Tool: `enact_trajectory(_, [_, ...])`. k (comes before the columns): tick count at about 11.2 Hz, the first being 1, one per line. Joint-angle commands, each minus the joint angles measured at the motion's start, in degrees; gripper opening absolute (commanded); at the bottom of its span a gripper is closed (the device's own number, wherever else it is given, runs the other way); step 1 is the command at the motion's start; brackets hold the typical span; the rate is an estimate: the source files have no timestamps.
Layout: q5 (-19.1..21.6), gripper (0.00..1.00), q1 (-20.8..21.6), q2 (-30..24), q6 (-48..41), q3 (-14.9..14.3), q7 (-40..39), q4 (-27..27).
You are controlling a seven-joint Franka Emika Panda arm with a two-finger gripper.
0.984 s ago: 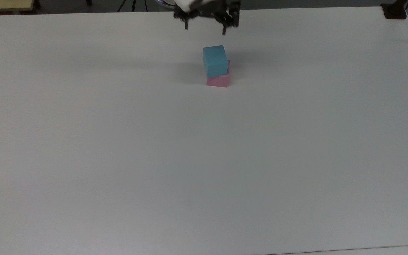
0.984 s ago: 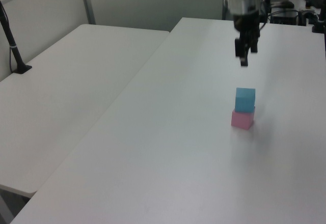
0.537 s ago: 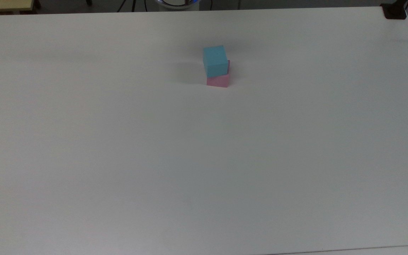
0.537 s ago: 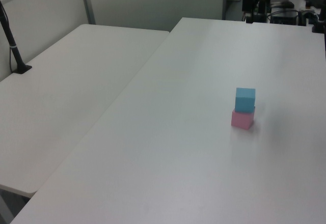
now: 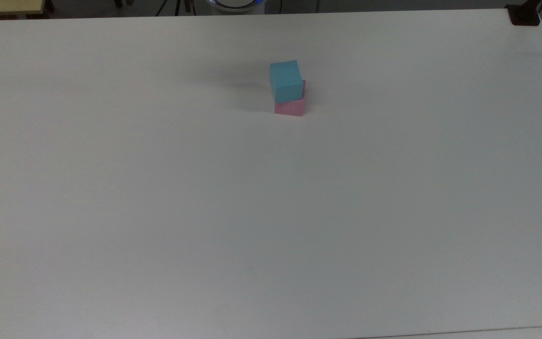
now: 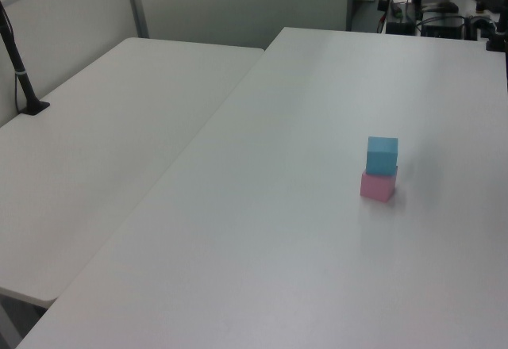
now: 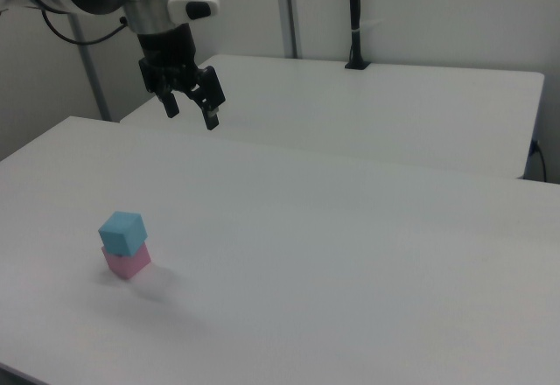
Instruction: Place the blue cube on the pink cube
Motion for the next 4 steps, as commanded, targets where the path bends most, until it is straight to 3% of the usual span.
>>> enact_trajectory(1, [0.6,1.00,0.7,0.3,0.4,-0.3,-0.7,0.9])
enact_trajectory(4, [0.7,1.00,0.6,0.4,0.4,-0.3,-0.6,0.9])
